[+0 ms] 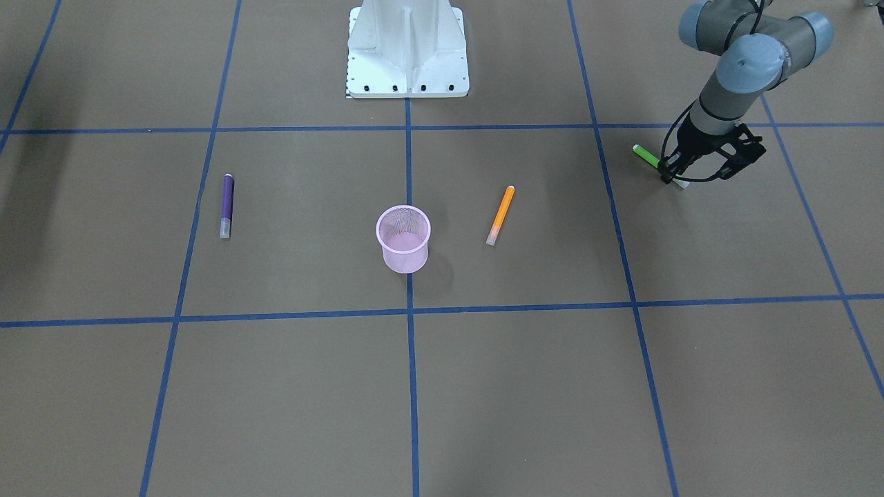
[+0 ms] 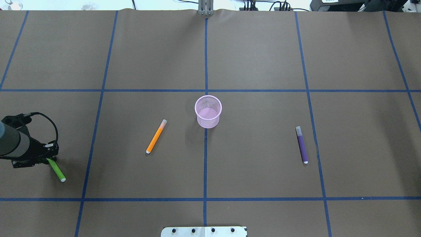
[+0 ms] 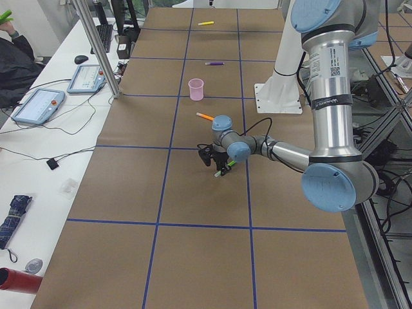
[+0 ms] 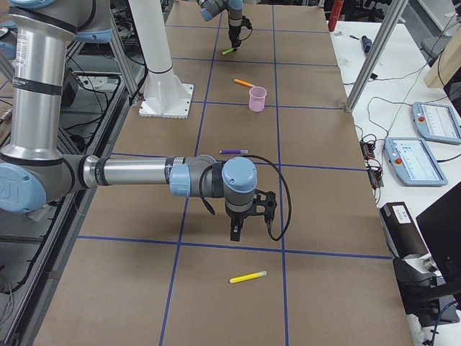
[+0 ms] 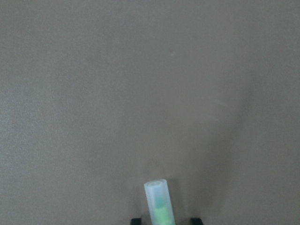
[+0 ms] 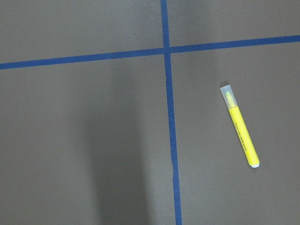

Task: Collect pens into pen holder
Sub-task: 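Lift the green marker upright with the left gripper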

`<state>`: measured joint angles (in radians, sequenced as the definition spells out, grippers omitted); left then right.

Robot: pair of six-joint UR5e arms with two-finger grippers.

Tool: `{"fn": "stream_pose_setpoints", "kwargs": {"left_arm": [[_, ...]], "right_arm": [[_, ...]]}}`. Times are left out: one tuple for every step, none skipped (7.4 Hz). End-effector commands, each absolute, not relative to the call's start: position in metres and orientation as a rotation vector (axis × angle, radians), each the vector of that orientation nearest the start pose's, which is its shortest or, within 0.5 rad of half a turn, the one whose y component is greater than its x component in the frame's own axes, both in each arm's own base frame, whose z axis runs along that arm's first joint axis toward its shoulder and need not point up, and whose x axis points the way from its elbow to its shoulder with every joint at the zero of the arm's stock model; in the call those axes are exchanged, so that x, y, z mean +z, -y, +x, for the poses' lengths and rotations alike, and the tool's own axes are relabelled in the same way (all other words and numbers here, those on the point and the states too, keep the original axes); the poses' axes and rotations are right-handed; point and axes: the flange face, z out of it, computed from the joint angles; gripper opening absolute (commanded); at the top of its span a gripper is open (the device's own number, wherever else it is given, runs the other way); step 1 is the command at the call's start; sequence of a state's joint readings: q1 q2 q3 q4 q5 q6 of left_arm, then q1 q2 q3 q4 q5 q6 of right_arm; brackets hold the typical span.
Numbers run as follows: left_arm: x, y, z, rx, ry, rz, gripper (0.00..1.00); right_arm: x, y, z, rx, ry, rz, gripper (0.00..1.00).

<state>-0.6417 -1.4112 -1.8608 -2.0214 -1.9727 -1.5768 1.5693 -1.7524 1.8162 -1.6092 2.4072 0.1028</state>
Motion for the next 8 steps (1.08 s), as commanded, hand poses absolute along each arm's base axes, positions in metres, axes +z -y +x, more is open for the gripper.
{"fn": "stream_pose_setpoints", "kwargs": {"left_arm": [[0.550, 0.348, 0.308, -0.503, -0.678, -0.192, 0.00], [0.542, 0.346, 0.306, -0.498, -0.689, -0.188, 0.00], [0.528, 0.342, 0.299, -0.492, -0.707, -0.179, 0.00], [0.516, 0.340, 0.290, -0.488, -0.726, -0.164, 0.00], [0.496, 0.345, 0.288, -0.486, -0.764, -0.134, 0.00], [0.465, 0.361, 0.271, -0.461, -0.826, -0.059, 0.00], [0.422, 0.387, 0.247, -0.358, -0.898, 0.092, 0.00], [0.399, 0.407, 0.237, -0.265, -0.922, 0.205, 0.00]], "right_arm": [[0.619, 0.416, 0.059, 0.084, 0.838, -0.018, 1.00], [0.619, 0.416, 0.059, 0.084, 0.836, -0.018, 1.00], [0.616, 0.420, 0.059, 0.081, 0.837, -0.010, 1.00], [0.614, 0.422, 0.060, 0.081, 0.836, -0.003, 1.00], [0.613, 0.424, 0.060, 0.079, 0.831, -0.001, 1.00], [0.617, 0.426, 0.060, 0.080, 0.834, -0.006, 1.00], [0.618, 0.426, 0.060, 0.076, 0.834, -0.007, 1.00], [0.620, 0.428, 0.060, 0.079, 0.833, -0.011, 1.00]]}}
